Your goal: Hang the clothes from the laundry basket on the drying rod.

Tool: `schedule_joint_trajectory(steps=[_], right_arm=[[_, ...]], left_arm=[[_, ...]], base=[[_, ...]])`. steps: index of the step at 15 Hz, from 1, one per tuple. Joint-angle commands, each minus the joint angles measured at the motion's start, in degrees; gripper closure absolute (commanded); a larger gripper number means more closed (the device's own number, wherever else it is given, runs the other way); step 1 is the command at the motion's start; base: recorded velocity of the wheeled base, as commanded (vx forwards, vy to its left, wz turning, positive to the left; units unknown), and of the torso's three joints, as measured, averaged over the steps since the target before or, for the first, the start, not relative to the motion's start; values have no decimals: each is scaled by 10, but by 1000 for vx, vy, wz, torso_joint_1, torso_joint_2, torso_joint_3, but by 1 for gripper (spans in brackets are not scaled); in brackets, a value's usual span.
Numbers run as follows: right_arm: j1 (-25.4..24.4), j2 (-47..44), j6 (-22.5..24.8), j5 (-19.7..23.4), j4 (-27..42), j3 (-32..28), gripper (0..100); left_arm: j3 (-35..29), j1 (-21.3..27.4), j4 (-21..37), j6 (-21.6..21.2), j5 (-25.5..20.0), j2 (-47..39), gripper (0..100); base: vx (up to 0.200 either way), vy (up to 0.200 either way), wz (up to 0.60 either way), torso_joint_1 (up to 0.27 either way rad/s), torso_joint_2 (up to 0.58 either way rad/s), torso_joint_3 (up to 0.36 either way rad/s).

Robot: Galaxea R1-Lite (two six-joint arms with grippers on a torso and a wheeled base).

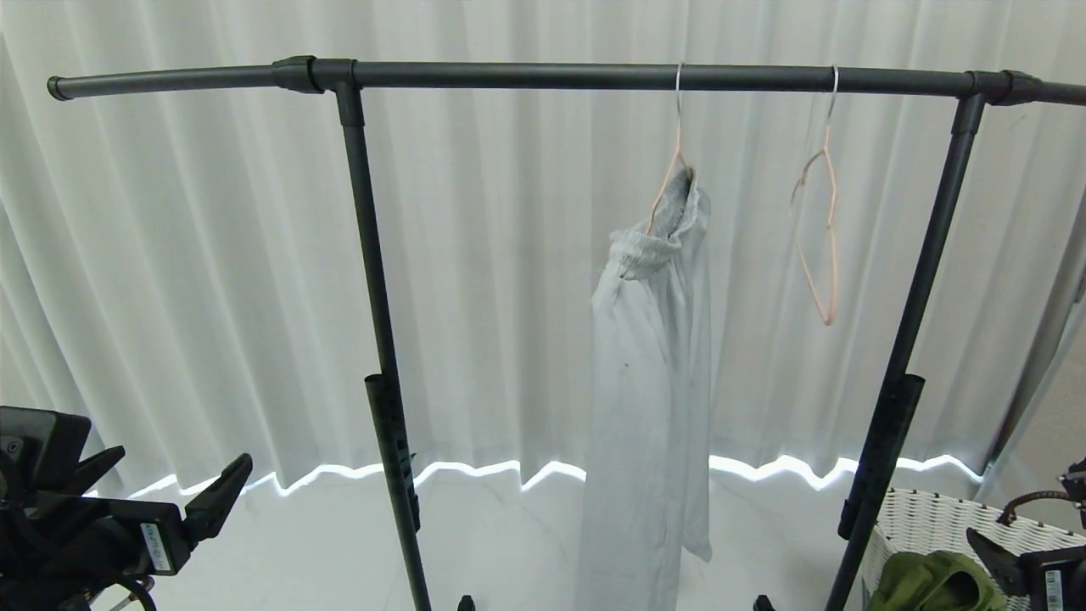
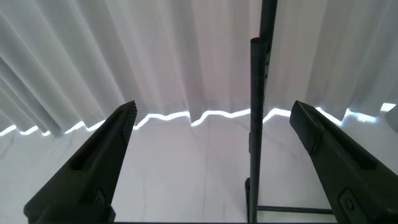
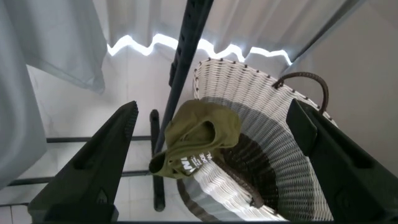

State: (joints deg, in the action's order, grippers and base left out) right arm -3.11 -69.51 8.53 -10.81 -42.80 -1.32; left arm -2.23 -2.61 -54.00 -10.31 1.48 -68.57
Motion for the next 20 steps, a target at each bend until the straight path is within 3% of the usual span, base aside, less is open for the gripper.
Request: schedule_joint_trajectory(steps=[1,10,20], right_arm=[[1,-4,-1,0,0,1,0],[1,-2,-2,0,0,2,0],[1,-2,0,0,0,9,0]], left_arm=[[2,0,0,1,0,1,0],[2,-1,0,3,1,-1,0],[11,-1,0,-2,1,-1,0]], base=[[0,0,0,0,0,0],[-200,0,0,3,4,3],[0,0,0,0,0,0]])
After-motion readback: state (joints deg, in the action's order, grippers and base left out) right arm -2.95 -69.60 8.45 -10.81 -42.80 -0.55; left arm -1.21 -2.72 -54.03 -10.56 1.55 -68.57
